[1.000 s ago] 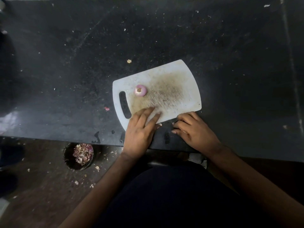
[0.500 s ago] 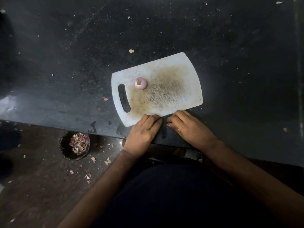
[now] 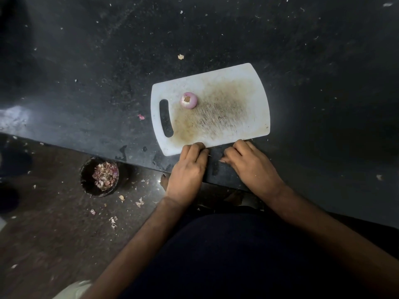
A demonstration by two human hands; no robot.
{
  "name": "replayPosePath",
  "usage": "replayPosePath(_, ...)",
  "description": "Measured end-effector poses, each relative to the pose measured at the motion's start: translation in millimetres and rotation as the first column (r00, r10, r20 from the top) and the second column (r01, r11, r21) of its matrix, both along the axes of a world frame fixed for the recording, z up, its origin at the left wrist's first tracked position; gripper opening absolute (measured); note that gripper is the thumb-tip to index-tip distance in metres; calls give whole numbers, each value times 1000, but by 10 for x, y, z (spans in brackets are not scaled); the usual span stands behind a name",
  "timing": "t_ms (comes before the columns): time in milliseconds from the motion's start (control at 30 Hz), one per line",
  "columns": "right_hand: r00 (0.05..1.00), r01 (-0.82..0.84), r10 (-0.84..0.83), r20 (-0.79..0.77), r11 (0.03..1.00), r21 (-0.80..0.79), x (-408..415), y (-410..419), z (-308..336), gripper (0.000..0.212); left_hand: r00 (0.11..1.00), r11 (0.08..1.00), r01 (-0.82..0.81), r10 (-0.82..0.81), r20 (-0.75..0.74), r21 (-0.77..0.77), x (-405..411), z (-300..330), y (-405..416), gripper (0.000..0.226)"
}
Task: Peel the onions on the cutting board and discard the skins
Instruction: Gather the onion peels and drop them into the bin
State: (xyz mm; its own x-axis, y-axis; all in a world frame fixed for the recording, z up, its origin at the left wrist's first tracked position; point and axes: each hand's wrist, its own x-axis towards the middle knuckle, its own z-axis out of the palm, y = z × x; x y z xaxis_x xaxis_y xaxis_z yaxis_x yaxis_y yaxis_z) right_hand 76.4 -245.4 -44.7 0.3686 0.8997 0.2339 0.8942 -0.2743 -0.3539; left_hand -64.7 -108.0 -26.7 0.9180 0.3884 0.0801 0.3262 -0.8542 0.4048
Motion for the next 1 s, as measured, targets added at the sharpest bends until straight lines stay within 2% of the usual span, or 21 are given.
replayPosePath(133, 999, 6, -6, 37, 1000, 9, -16, -5, -6, 20, 1000, 1000, 6, -6, 28, -1, 32, 30, -18, 33)
replayPosePath(267, 999, 18, -18, 36, 1000, -1, -5, -67, 14, 25, 995, 999, 3, 0, 98, -37, 71, 36, 20, 33)
replayPosePath(333, 998, -13, 13, 61, 1000, 2, -8, -81, 10, 29, 990, 996, -7, 20, 138, -92, 66, 9, 44, 29)
replayPosePath(400, 995, -11, 11, 103, 1000, -8, -8, -93, -15, 33, 978, 970, -73, 115, 173, -234, 49, -7, 44, 25)
replayPosePath(433, 990, 12, -11, 140, 1000, -2, -10, -97, -21, 34, 964, 926, -127, 200, 175, -356, 45, -2, 36, 24)
replayPosePath(533, 971, 79, -85, 225, 996, 36, -28, -113, -59, 34, 885, 659, -221, 445, 137, -719, 78, 13, 18, 24)
replayPosePath(633, 969, 53, -68, 239, 996, 68, -17, -124, -97, 35, 846, 470, -187, 524, 102, -863, 105, 25, -12, 19)
replayPosePath(700, 987, 74, -86, 138, 993, 89, 2, -69, -52, 37, 803, 239, -141, 595, 31, -961, 136, 79, -51, 17)
replayPosePath(733, 989, 149, -147, -22, 983, 110, 7, 0, 3, 38, 771, 83, -97, 636, -22, -992, 160, 112, -71, 18)
replayPosePath(767, 939, 276, -238, -249, 953, 129, -3, 97, 88, 41, 732, -77, -48, 675, -88, -996, 184, 140, -83, 22)
replayPosePath(800, 803, 431, -309, -510, 892, 138, -22, 213, 179, 46, 691, -223, 6, 705, -157, -975, 214, 164, -93, 28)
replayPosePath(833, 567, 584, -305, -766, 804, 113, -58, 338, 276, 49, 650, -341, 55, 726, -226, -938, 237, 191, -96, 31)
replayPosePath(867, 271, 688, -199, -942, 724, 45, -98, 459, 364, 48, 614, -427, 102, 738, -281, -898, 245, 227, -90, 32)
replayPosePath(900, 5, 737, -68, -998, 675, -43, -122, 562, 436, 46, 587, -483, 146, 745, -318, -863, 242, 265, -77, 31)
replayPosePath(933, -186, 741, 23, -982, 660, -125, -138, 640, 493, 42, 569, -518, 191, 750, -336, -834, 234, 304, -58, 29)
replayPosePath(1000, -384, 700, 108, -917, 681, -213, -157, 751, 567, 40, 520, -535, 287, 783, -340, -795, 188, 402, 18, 29)
